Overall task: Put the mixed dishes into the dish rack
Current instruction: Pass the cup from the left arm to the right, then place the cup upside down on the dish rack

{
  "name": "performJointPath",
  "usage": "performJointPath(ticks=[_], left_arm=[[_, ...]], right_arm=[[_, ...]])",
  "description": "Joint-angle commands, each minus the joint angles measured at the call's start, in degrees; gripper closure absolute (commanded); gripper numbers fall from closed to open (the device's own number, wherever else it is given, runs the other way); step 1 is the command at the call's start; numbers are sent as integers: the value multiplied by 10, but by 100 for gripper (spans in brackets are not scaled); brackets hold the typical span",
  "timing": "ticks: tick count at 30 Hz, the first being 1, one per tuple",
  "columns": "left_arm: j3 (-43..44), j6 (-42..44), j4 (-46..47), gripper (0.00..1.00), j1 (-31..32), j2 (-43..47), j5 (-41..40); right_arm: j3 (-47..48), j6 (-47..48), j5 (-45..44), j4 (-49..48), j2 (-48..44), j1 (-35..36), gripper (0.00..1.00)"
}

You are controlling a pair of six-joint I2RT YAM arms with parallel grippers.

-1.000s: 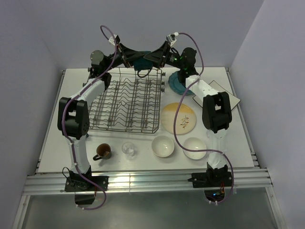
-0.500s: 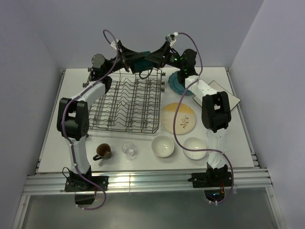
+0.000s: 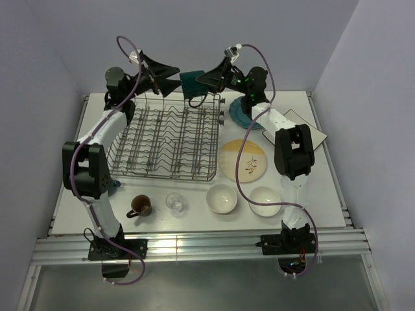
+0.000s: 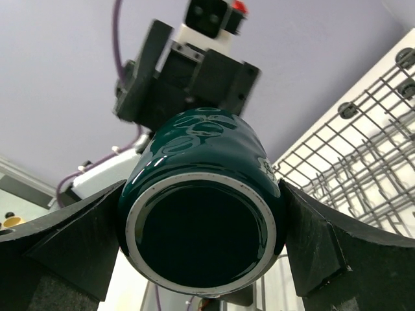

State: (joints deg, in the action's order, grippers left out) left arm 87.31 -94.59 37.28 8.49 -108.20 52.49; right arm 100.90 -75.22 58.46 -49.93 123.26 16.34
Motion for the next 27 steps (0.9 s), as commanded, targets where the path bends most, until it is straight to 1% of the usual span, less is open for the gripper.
performJointPath(ticks=[1,2,3,4,5,6,7,8,9,10,11,12,13,14,15,16,19,21,24,25,27], left_arm=[[2,71,-56,26,-26,57,-7],[8,115,-82,25,-40,64,-8],[15,147,-154,25,-47,81,-10],[21,180,-199,24,-54,90,-14],[36,253,-247,23,-67,107,-31],[44,292,-291,22,-72,114,-41],[58,324,-370,22,-82,123,-55],[62,385,-411,21,-82,140,-86],[66,416,-444,21,-83,149,-105],[67,440,-494,20,-92,156,-124],[64,478,-508,20,-99,166,-156],[56,496,-518,20,-100,186,-172],[40,512,-536,20,-99,196,-189],[31,540,-541,20,-100,215,-220],[17,551,-545,20,-99,224,-231],[-9,571,-547,20,-100,233,-244],[-62,591,-542,20,-99,267,-274],[-85,607,-538,20,-99,287,-290],[-125,629,-536,20,-100,309,-305],[-132,637,-535,20,-99,319,-308],[-147,643,-528,20,-100,327,-310]], right_arm=[[15,29,-3,-7,-7,-3,87],[20,60,-1,10,-8,-4,87],[24,79,2,50,-9,-5,88],[30,101,3,80,-10,-5,88],[47,164,2,116,-11,-4,88],[60,202,-5,205,-11,-3,88],[74,242,-11,254,-10,-2,89],[106,330,-20,300,-8,4,89],[123,376,-30,394,-6,8,89],[165,464,-55,444,3,12,89],[188,506,-73,487,7,17,89],[205,544,-92,565,13,26,89],[232,607,-126,593,20,30,89],[244,637,-146,618,23,35,89],[253,667,-165,661,25,47,89],[266,716,-201,678,30,53,89],[277,773,-249,709,38,70,90],[286,795,-292,725,48,82,91],[322,821,-344,745,76,91,95],[342,830,-355,748,92,95,96],[351,838,-395,746,103,100,96]])
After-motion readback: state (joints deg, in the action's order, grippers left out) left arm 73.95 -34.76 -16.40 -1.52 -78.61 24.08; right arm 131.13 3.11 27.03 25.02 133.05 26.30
